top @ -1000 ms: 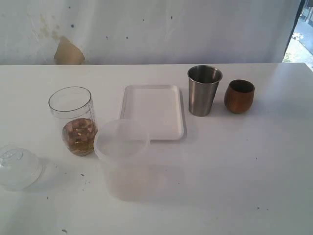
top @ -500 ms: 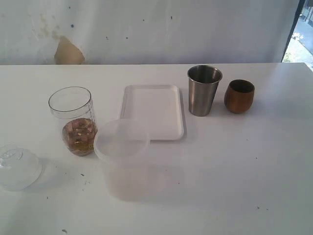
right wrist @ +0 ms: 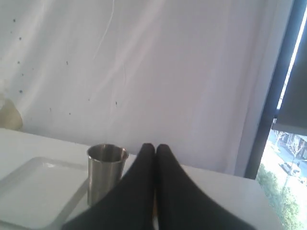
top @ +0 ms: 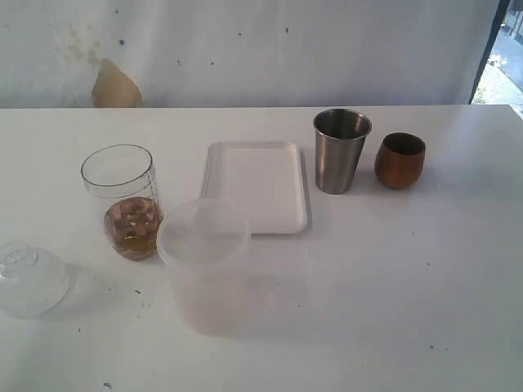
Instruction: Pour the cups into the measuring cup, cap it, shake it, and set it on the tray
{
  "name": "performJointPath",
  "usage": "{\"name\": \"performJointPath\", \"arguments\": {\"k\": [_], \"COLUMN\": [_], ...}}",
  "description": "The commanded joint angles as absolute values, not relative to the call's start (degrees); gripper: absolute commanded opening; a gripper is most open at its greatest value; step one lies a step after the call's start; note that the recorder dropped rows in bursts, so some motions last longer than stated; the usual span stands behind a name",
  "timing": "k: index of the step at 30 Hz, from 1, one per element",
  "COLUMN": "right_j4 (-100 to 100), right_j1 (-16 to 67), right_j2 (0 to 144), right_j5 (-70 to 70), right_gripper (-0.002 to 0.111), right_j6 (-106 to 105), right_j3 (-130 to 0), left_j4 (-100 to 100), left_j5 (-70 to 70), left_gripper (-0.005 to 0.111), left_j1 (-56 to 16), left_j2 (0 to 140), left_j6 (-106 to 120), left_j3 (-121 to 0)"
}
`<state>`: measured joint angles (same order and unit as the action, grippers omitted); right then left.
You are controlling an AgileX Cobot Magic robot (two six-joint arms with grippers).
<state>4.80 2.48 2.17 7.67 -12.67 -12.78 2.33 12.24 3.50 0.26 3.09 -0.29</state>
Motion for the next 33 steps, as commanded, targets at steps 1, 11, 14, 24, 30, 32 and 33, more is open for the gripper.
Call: {"name": "performJointPath", "arguments": {"k": [1,11,14,24,30,32,33], "right_j4": [4.90,4.90,4.67,2.73,2.73,2.73,2.73], "right_j1": [2.30,2.19,0.48,-0.76,-0.66,-0.66,-0.66], "right_j2": [1.84,1.81,0.00,0.00,0.00,0.00,0.00], "right_j5": [0.50,1.91,10.13,18.36,18.24,18.36,18.36], "right_gripper": [0.000,0.000,0.000,0.000,0.000,0.000,0.000], "right_j6": [-13.47,-16.38,-16.65,-10.71,-10.20,-10.20,-10.20], "right_j3": [-4.95,0.00,0.00,0.00,0.00,0.00,0.00], "left_j4": [2.16,2.16,2.16,2.16,2.16,2.16,2.16], "left_j5": [11.60,11.60,11.60,11.60,11.60,11.60,11.60], "left_gripper": [0.001,0.001,0.001,0.001,0.001,0.001,0.001], "left_j1": [3.28,3.28,3.28,3.28,3.28,3.28,3.28], "left_j2": [0.00,0.00,0.00,0.00,0.00,0.00,0.00], "left_j6": [3.04,3.04,3.04,3.04,3.04,3.04,3.04], "left_j3": [0.00,0.00,0.00,0.00,0.00,0.00,0.00]}}
